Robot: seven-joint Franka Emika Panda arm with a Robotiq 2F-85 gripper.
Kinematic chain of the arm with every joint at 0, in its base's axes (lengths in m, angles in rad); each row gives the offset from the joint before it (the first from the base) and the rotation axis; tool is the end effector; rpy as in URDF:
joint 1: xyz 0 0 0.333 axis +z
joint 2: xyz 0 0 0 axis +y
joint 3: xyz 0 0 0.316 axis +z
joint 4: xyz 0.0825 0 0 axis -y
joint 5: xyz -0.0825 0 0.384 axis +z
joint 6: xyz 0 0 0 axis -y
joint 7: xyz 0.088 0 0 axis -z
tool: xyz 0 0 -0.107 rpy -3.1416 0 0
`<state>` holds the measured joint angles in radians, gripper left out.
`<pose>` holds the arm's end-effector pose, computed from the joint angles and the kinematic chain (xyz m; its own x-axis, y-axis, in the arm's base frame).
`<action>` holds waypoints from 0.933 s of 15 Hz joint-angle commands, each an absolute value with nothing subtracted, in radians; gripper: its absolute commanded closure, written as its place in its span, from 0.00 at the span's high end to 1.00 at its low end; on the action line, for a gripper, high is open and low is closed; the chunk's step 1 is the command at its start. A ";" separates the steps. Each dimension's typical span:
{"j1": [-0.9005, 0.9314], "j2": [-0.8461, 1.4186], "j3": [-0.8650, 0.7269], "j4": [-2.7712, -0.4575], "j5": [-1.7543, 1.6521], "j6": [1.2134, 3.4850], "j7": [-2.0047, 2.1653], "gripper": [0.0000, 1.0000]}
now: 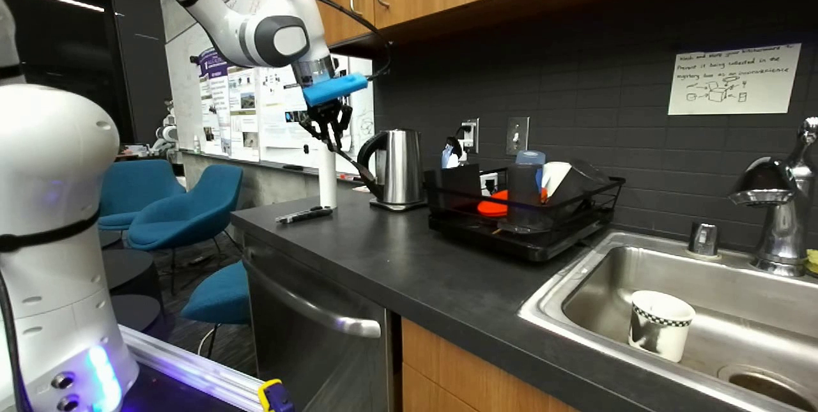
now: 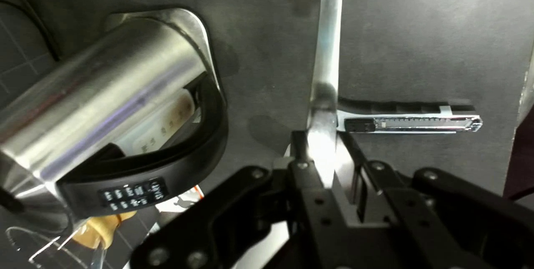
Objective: Put the silver knife on the dishrack.
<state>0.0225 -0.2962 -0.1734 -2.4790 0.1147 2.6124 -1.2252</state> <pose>0.4673 -0.0757 0.4432 0.4930 0.8267 0.2712 0.7591 -0.5610 0.3302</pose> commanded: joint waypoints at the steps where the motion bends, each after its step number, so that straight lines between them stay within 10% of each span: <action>1: 0.056 -0.310 -0.233 -2.444 0.171 2.635 -1.340 0.05; 14: 0.108 -0.322 -0.391 -2.432 0.421 2.736 -1.734 0.05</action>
<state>0.0615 -0.3053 -0.3358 -2.4319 0.3362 2.7082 -1.6271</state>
